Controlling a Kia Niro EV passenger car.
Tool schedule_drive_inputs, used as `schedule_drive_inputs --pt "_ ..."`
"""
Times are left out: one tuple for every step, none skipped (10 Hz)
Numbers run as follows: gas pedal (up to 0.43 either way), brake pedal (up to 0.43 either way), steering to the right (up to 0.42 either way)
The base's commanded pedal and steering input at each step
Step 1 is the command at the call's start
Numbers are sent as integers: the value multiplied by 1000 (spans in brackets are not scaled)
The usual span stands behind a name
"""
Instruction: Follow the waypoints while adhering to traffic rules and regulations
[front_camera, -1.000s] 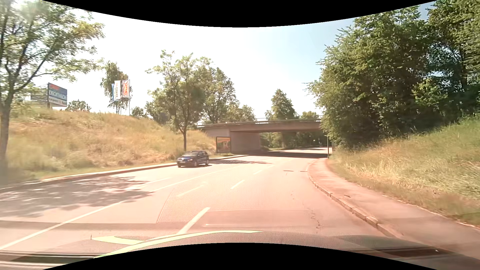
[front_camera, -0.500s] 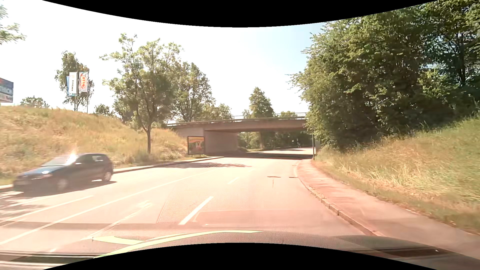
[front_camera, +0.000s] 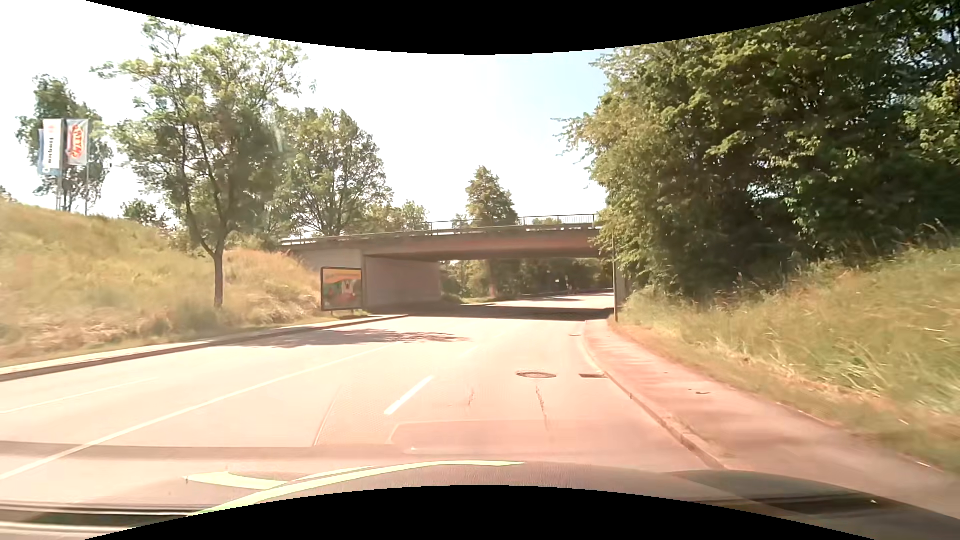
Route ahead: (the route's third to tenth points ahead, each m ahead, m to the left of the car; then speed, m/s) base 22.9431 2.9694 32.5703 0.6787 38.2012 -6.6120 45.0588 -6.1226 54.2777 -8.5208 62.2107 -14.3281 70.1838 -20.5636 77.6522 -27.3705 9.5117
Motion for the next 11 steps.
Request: schedule_drive_inputs --pt "177 0 51" --pt "169 0 50" --pt "150 0 50" --pt "118 0 50" --pt "118 0 50" --pt "118 0 50" --pt "118 0 50" --pt "118 0 50" --pt "118 0 49" --pt "110 0 46" --pt "0 0 41"
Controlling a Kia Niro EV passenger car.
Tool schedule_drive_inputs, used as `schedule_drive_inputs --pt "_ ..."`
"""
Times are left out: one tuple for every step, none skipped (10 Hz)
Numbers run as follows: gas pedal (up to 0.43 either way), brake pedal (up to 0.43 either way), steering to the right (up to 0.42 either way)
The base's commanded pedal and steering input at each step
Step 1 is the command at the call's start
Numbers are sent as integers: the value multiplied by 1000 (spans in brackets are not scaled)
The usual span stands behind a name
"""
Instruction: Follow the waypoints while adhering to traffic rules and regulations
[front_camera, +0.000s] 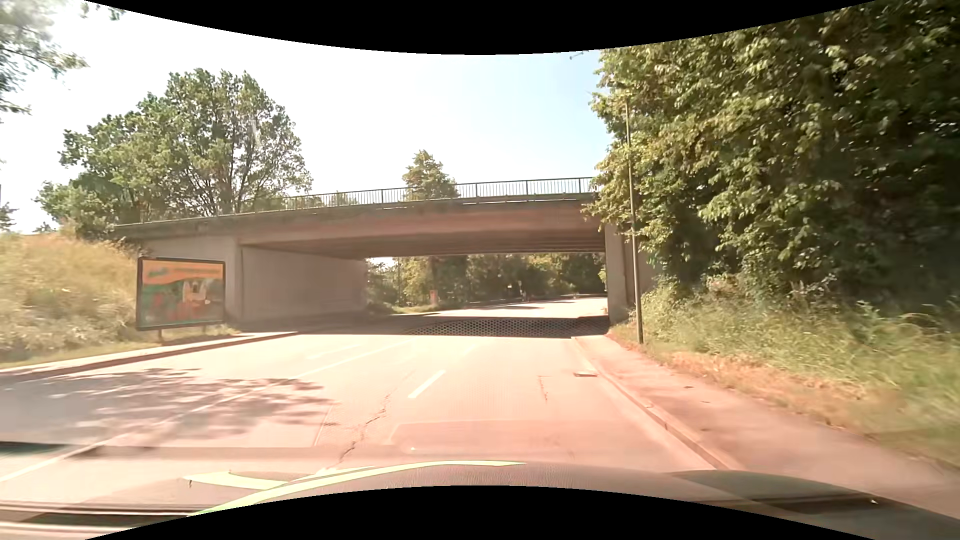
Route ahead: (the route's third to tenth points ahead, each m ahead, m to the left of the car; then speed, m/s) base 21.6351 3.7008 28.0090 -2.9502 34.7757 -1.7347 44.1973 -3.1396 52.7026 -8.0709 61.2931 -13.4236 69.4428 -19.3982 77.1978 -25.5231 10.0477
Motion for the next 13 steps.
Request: schedule_drive_inputs --pt "0 0 38" --pt "0 0 37" --pt "0 0 38" --pt "0 0 37" --pt "0 0 36" --pt "0 0 35" --pt "0 0 35" --pt "0 0 36" --pt "0 0 36" --pt "0 0 37" --pt "0 0 37" --pt "0 0 37" --pt "0 0 38"
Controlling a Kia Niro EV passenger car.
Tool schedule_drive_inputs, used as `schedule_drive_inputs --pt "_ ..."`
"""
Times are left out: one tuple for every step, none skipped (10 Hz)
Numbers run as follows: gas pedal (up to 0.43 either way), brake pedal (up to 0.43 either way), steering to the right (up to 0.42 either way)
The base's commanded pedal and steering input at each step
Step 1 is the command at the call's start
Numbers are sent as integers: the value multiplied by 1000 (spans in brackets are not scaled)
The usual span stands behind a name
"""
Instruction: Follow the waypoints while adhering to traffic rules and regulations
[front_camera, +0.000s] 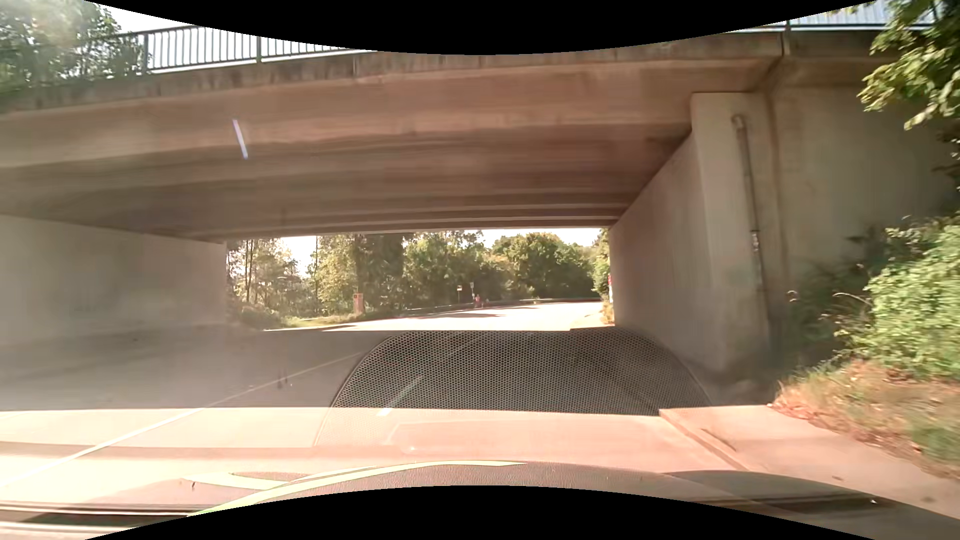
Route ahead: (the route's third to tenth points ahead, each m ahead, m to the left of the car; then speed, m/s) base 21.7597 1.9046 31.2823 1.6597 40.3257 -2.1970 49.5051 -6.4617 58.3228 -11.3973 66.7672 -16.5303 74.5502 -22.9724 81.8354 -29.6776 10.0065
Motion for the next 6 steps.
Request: schedule_drive_inputs --pt "0 0 37" --pt "0 0 37" --pt "0 0 38" --pt "0 0 37" --pt "0 0 37" --pt "0 0 37"
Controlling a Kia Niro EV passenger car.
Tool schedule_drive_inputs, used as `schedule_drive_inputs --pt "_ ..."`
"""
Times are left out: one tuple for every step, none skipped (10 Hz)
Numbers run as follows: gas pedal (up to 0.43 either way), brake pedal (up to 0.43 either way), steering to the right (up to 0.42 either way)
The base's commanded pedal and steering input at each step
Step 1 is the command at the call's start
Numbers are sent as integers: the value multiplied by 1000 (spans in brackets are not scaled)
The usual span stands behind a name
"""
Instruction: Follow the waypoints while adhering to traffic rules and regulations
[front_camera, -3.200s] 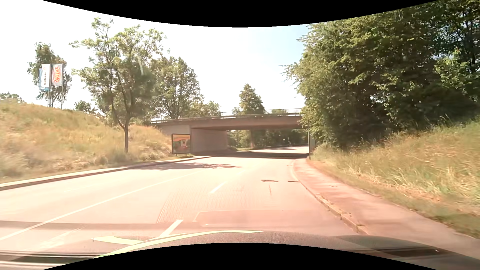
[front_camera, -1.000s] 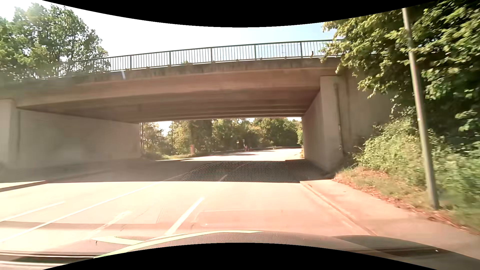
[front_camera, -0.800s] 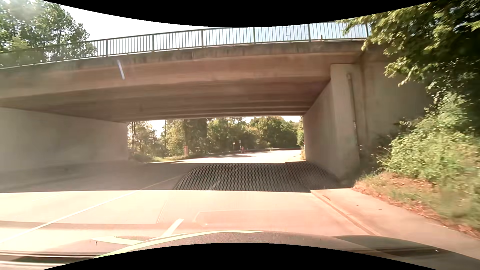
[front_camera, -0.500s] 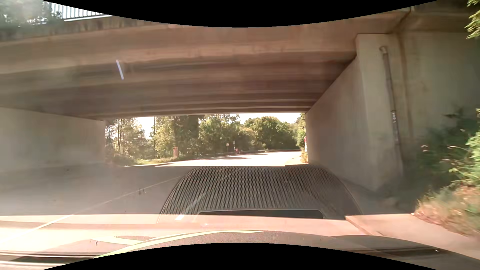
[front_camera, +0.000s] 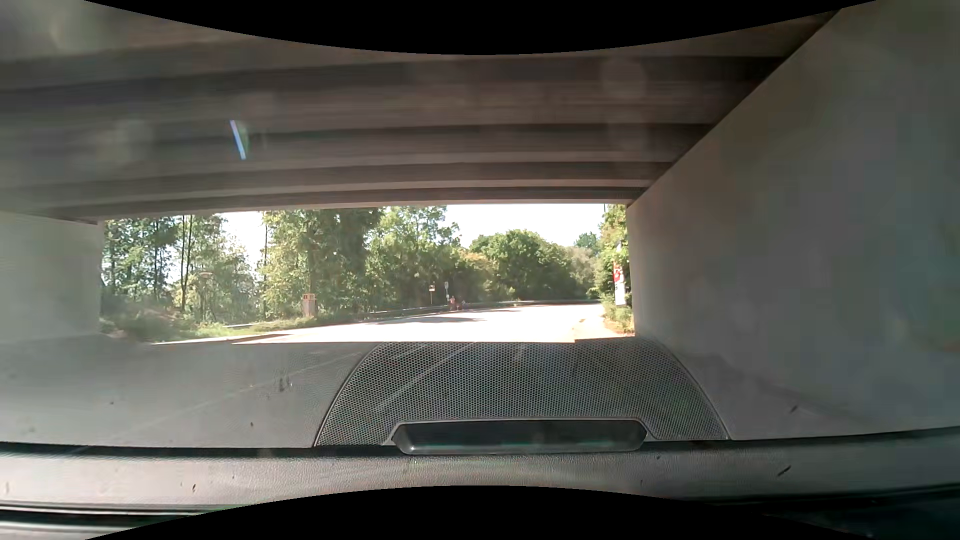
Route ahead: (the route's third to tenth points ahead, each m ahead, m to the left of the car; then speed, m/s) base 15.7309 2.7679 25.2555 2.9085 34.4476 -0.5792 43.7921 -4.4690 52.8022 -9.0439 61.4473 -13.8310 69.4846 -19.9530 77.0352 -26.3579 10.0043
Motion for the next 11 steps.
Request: schedule_drive_inputs --pt "0 0 38" --pt "0 0 38" --pt "0 0 39" --pt "0 0 40" --pt "0 0 41" --pt "0 0 43" --pt "0 0 49" --pt "0 0 49" --pt "0 0 49" --pt "0 0 48" --pt "0 0 48"
